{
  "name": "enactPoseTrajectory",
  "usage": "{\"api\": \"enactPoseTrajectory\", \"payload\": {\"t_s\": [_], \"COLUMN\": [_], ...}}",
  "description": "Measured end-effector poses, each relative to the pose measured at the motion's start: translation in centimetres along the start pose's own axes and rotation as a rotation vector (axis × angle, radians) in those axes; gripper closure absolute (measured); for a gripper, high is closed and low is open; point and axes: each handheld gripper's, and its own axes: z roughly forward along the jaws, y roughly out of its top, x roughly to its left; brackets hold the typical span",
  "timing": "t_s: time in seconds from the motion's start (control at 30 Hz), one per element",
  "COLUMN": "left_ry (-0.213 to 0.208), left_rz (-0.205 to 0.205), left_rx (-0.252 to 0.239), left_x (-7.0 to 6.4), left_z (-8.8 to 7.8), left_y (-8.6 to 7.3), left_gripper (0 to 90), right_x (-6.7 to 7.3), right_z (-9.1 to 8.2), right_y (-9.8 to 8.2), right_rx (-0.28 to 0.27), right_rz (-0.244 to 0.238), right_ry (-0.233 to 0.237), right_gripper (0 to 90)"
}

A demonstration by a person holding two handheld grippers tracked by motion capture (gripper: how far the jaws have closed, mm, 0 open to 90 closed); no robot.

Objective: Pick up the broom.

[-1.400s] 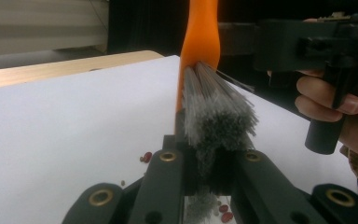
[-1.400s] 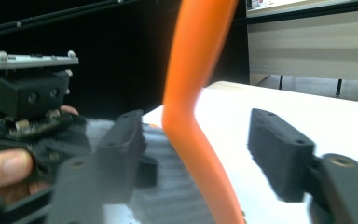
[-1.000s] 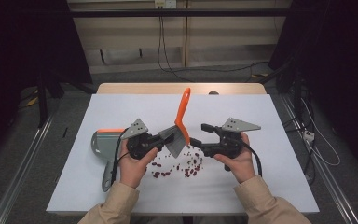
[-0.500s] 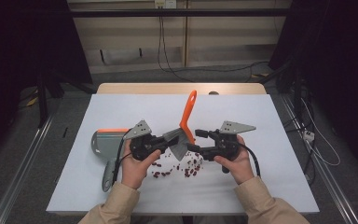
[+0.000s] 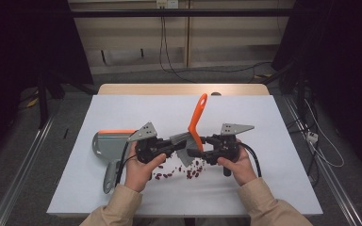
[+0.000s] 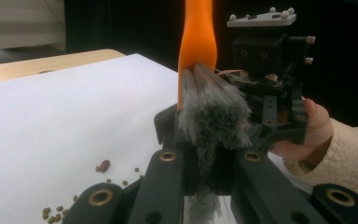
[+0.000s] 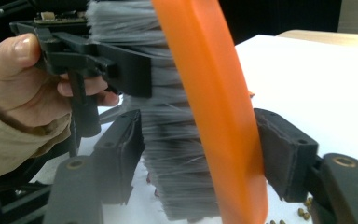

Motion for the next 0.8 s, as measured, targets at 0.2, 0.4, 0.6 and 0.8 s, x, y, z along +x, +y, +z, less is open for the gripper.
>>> {"api": "enactPoseTrajectory", "payload": {"t_s": [0.2, 0.4, 0.6, 0.8], "left_ry": [0.005, 0.007, 0.008, 0.034], "left_rz": [0.005, 0.014, 0.001, 0.020], "left_rx": [-0.003, -0.007, -0.013, 0.007], "left_x": [0.1, 0.1, 0.4, 0.5], "left_z": [-0.2, -0.3, -0.4, -0.4], "left_y": [0.1, 0.0, 0.0, 0.1], "left_gripper": [85.4, 85.4, 84.0, 72.6], "right_x": [-0.1, 0.2, 0.4, 0.6], "right_z": [-0.3, -0.6, -1.1, -1.2], "right_y": [0.1, 0.1, 0.4, 0.5], "right_rx": [0.009, 0.042, 0.039, 0.053], "right_rz": [0.012, 0.009, 0.014, 0.036], "right_ry": [0.018, 0.026, 0.027, 0.012], "right_gripper": [48.6, 59.1, 69.5, 69.9]}}
